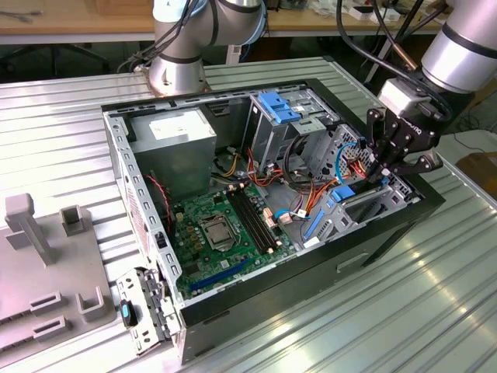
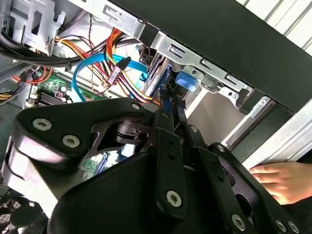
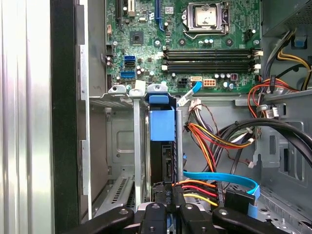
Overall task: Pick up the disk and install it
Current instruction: 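Insert the first disk wire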
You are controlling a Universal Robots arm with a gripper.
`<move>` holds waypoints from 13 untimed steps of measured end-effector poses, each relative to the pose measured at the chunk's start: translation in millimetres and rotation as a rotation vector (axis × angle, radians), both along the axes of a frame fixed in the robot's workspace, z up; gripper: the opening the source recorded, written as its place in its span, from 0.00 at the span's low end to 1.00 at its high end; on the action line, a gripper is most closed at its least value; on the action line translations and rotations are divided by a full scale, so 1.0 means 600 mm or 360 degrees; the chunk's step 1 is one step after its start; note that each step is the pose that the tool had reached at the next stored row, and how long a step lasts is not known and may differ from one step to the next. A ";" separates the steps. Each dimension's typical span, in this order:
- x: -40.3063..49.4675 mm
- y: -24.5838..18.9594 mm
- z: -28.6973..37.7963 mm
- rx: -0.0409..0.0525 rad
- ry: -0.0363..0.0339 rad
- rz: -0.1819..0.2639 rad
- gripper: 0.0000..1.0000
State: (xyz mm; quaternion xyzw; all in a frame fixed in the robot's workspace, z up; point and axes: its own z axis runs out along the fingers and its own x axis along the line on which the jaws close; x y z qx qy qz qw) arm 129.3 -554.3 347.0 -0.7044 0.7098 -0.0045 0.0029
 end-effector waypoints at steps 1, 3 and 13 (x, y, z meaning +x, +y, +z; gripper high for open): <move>0.000 0.0000 0.004 -0.0001 0.0000 0.0000 0.17; 0.000 0.0000 0.005 -0.0001 0.0000 0.0000 0.17; 0.001 0.0026 0.002 -0.0001 0.0000 0.0000 0.17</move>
